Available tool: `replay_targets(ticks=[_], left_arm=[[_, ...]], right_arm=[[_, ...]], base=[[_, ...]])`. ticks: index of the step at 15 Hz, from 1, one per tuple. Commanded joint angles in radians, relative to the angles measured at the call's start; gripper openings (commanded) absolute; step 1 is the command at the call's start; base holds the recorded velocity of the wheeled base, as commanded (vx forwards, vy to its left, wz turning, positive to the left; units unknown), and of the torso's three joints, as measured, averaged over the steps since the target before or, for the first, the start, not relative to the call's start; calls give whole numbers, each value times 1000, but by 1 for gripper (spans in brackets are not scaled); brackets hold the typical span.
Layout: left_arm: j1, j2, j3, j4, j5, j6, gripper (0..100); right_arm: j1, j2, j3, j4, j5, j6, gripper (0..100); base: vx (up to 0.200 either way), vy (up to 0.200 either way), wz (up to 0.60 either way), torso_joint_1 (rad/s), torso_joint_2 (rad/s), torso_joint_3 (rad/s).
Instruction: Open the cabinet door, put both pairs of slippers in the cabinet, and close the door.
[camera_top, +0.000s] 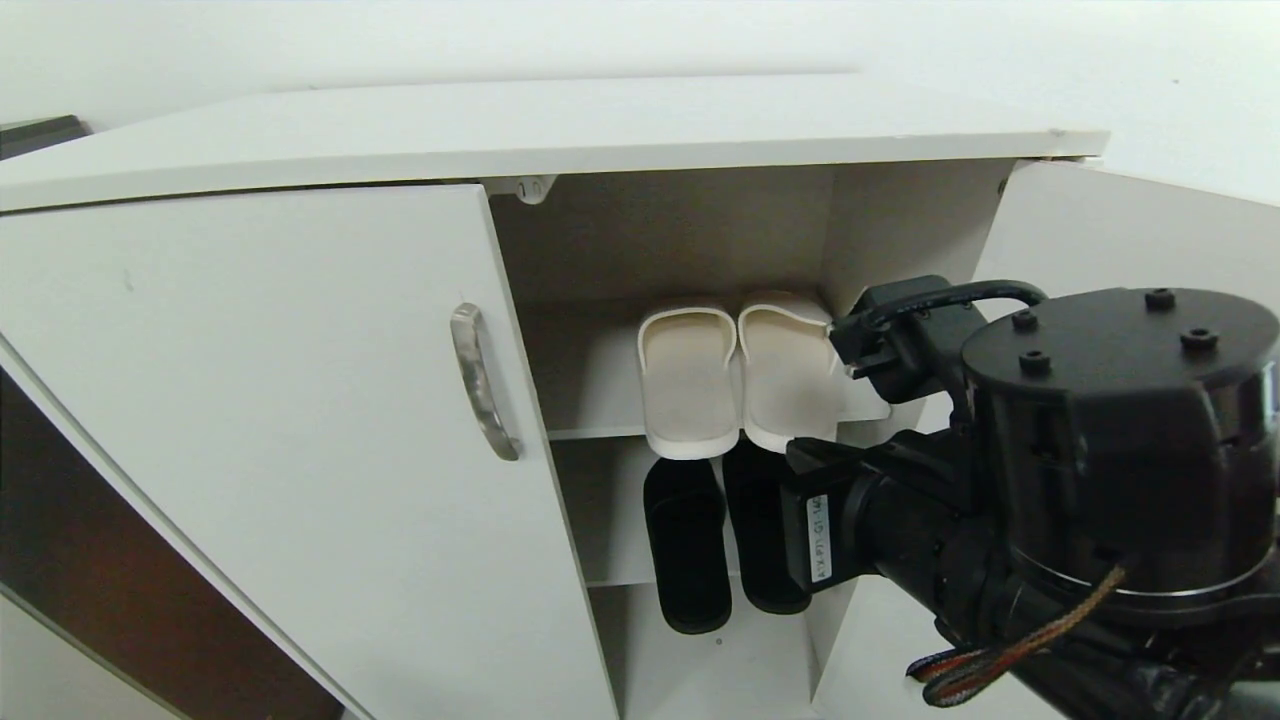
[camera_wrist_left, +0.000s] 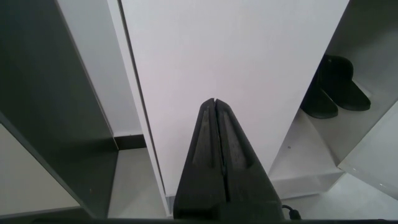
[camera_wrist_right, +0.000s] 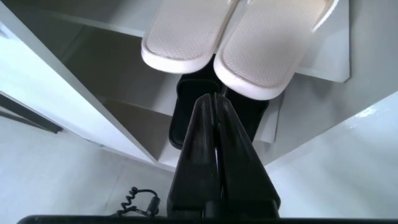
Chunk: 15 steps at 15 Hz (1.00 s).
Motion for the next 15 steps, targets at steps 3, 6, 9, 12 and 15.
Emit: replay_targets(ticks=[3,6,9,12,15], left_arm=[[0,1,0,0,-1,-1,0],[0,1,0,0,-1,-1,0],[0,1,0,0,-1,-1,0],[0,1,0,0,-1,-1,0],[0,1,0,0,-1,-1,0]], right_arm=[[-3,16,13,-1,-4,0,0],[-5,25,24,-22,-4,-2,0],[-6,27,24,-28,-5,-3,0],[-6,27,26,-28,-5,-2,0],[-13,28,36,-28,-4,-2,0]], base=[[0,0,0,0,0,0],[-67,0,0,1,1,-1],[-200,0,0,7,-1,1],[-200,0,0,-2,2,2],[-200,0,0,1,5,-1]])
